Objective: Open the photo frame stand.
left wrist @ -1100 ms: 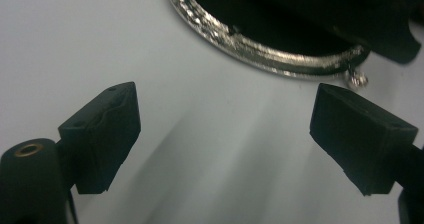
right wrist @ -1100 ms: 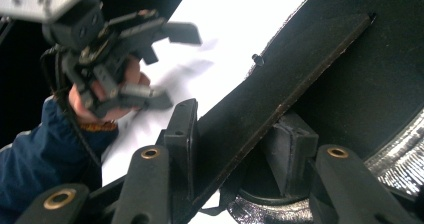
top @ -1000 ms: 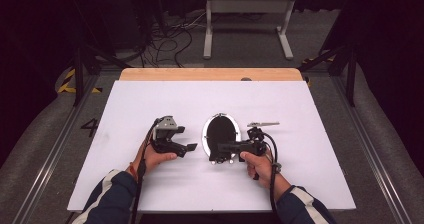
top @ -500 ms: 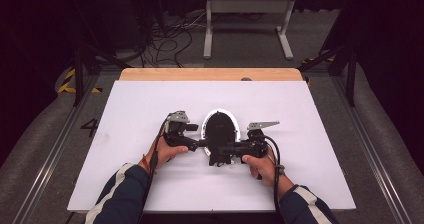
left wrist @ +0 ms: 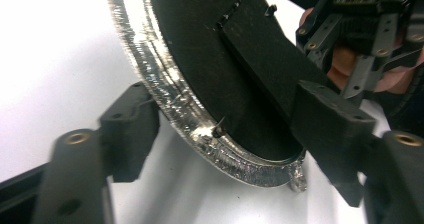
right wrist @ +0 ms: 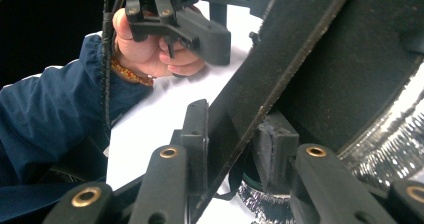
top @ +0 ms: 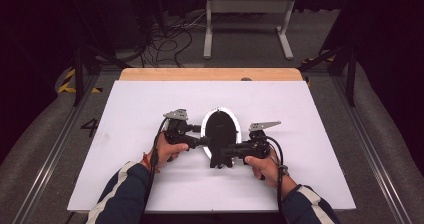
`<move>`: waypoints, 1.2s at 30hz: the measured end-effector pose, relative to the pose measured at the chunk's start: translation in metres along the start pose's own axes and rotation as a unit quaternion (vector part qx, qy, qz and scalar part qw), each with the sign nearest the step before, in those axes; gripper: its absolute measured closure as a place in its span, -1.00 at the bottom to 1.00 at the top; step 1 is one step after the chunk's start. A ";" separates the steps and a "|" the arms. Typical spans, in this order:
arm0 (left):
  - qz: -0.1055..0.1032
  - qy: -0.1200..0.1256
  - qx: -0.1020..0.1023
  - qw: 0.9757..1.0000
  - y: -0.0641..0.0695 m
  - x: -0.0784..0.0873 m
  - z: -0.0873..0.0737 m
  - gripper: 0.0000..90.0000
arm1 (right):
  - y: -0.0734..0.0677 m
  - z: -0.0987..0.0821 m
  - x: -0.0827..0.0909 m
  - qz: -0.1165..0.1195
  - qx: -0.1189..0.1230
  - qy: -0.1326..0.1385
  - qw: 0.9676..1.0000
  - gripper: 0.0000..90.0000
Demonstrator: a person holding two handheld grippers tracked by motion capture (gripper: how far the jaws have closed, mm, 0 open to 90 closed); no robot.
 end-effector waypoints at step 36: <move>0.000 -0.007 -0.054 0.999 0.022 0.002 0.007 0.55 | -0.001 0.005 0.007 -0.060 0.024 0.006 0.998 0.74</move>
Point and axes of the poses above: each handheld gripper's, and its own axes: x roughly backward along the jaws, z roughly out of its top, y roughly to its right, the point moved 10 cm from there along -x, roughly forward along the jaws, and after that the axes turned 14 degrees about -z, right-handed, at the moved point
